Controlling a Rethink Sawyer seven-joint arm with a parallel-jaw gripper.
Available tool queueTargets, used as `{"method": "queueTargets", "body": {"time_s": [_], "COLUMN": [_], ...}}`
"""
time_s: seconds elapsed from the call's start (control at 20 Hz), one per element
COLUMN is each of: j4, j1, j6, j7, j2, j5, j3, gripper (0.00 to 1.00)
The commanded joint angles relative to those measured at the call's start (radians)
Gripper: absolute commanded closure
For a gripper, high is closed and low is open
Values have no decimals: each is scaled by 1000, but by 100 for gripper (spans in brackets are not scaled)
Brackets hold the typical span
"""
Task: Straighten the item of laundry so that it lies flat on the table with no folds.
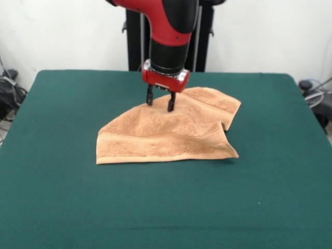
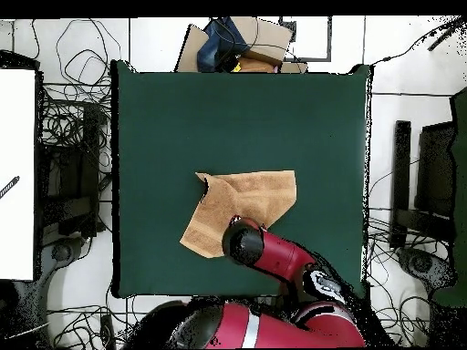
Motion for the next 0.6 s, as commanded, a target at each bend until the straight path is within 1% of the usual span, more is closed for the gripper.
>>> {"method": "queueTargets", "body": {"time_s": [0.05, 0.25, 0.6], "j4": [-6, 24, 50], "j1": [7, 13, 14], "j6": [-8, 45, 83], "j7": [148, 145, 145], "j2": [-39, -103, -151], "j5": [-20, -14, -8], "j3": [85, 82, 78], "gripper": [0, 0, 0]}}
